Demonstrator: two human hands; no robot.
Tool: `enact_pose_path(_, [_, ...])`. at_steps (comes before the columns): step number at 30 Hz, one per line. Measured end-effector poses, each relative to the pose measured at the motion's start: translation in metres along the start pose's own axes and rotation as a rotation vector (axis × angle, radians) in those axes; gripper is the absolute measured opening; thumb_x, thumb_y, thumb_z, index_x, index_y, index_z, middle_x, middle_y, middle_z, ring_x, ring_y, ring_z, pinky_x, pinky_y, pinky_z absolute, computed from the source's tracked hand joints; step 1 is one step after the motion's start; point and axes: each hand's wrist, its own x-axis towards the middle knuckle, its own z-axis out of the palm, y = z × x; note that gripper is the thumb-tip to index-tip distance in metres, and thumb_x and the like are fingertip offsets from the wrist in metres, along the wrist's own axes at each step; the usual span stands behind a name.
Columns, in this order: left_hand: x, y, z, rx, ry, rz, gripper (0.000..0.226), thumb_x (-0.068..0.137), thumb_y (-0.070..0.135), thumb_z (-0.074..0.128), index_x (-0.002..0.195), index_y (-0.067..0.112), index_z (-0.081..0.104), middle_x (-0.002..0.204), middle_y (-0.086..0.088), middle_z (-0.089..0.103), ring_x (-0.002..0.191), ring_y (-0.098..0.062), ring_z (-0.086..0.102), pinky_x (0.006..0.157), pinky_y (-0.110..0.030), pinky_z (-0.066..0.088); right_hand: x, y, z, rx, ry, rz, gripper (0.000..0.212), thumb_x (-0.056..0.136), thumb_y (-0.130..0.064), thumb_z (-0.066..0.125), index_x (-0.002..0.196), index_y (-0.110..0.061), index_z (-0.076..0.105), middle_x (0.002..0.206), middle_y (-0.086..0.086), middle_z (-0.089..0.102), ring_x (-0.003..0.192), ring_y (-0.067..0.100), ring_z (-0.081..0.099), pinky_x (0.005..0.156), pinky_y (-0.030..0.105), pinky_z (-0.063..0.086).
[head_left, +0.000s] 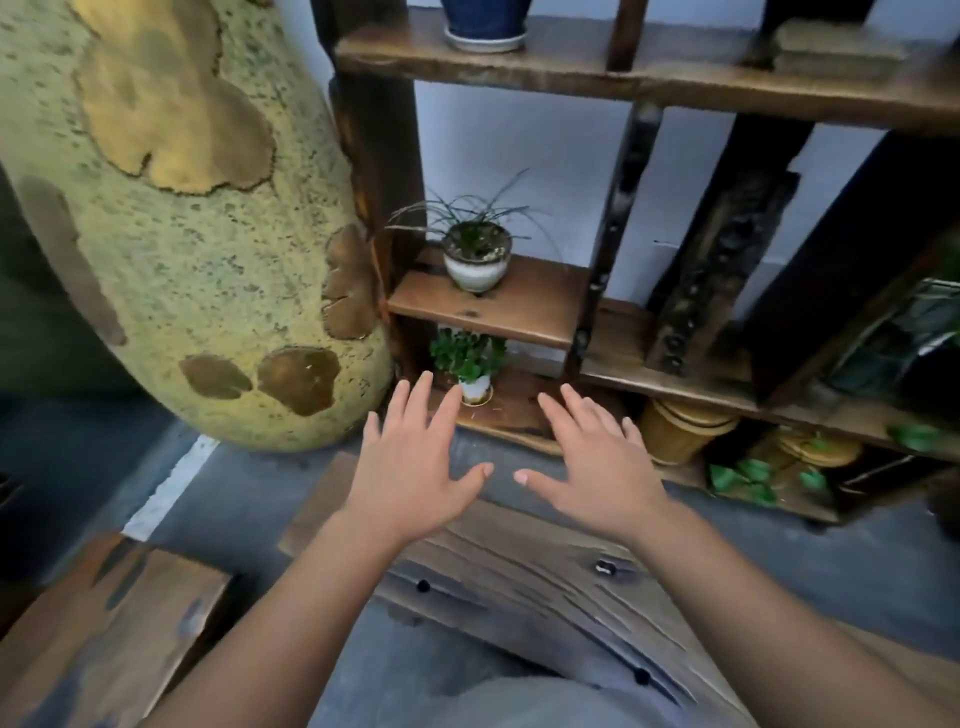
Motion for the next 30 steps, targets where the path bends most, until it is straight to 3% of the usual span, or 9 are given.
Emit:
enact_pose_path(10, [0.081,0.093,-0.015,0.005,0.05,0.232,0.09,0.073,0.074,0.033,0.149,0.03,0.013,0.161,-0.007,0.006,0.147,-0.027,0.004,0.112,-0.059,0.019,-0.011,0.085,-0.057,-0.03,0.156,0.185,0.095,0.069,-0.082,0.031,0.149,-0.036,0.008,0.161,-0.003,0.006,0.145,0.022,0.013,0.113,0.055,0.015])
enact_pose_path(24, [0.202,0.231,-0.067,-0.039,0.206,0.295,0.089,0.074,0.076,0.029,0.149,0.036,0.004,0.162,0.001,-0.001,0.148,-0.021,-0.002,0.116,-0.054,0.015,0.046,0.232,-0.198,-0.057,0.452,0.191,0.09,0.076,-0.079,0.037,0.149,-0.036,0.006,0.16,-0.005,0.014,0.144,0.021,0.021,0.112,0.055,0.02])
enact_pose_path(30, [0.258,0.271,-0.096,-0.075,0.292,0.328,0.087,0.076,0.074,0.033,0.149,0.035,0.008,0.162,0.0,0.003,0.148,-0.022,0.0,0.116,-0.053,0.017,0.073,0.273,-0.251,-0.082,0.521,0.145,0.09,0.078,-0.076,0.042,0.15,-0.032,0.011,0.159,-0.002,0.019,0.142,0.022,0.026,0.112,0.053,0.027])
